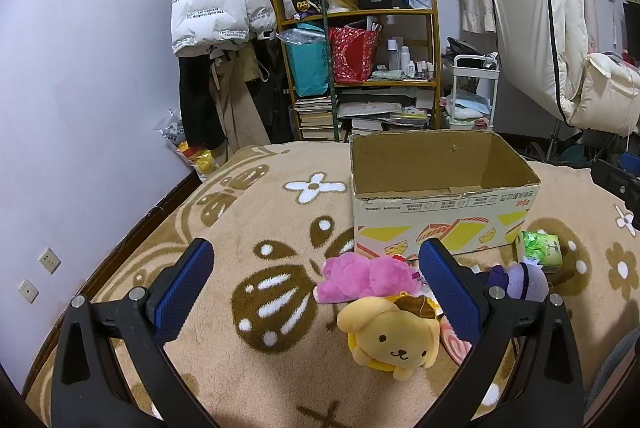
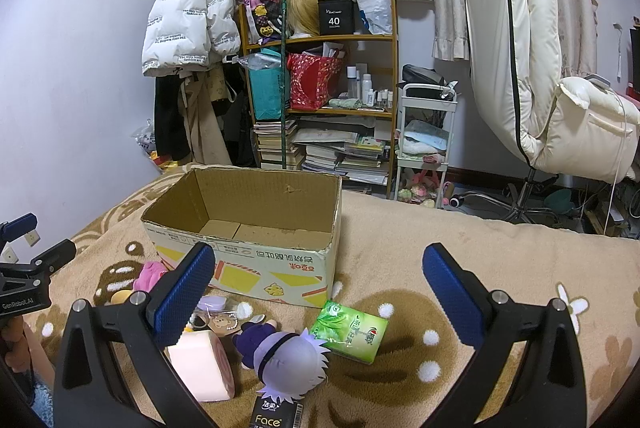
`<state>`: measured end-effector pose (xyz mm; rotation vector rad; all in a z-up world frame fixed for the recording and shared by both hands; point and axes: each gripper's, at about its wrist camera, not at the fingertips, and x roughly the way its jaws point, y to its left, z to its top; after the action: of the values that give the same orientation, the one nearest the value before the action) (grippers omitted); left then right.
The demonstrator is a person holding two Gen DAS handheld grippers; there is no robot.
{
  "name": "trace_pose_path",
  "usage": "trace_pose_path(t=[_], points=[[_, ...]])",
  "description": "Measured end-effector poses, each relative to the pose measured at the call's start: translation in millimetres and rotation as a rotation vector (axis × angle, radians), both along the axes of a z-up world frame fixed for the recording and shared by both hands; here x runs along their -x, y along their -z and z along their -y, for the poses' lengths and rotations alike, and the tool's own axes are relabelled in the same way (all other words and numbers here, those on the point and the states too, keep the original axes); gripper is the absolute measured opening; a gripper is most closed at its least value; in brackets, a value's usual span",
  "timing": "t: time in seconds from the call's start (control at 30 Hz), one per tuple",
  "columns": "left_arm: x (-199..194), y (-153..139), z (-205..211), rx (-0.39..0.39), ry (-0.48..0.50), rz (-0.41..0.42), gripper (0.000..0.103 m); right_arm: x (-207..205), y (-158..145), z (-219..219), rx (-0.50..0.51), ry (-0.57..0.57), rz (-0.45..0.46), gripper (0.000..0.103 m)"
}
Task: Organize soft objects
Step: 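Lower left tool onto yellow dog plush while right tool approaches green tea packet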
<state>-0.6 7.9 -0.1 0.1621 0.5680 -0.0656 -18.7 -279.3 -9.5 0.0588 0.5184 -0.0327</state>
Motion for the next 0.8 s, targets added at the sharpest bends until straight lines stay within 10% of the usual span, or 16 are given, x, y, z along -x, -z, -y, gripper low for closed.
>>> trace_pose_path(t=[0.8], points=[[-23.5,25.0,7.5,-0.040,0.024,-0.202,0.101,-19.4,18.1,11.4,-0.051,0.047,-0.112,0.103]])
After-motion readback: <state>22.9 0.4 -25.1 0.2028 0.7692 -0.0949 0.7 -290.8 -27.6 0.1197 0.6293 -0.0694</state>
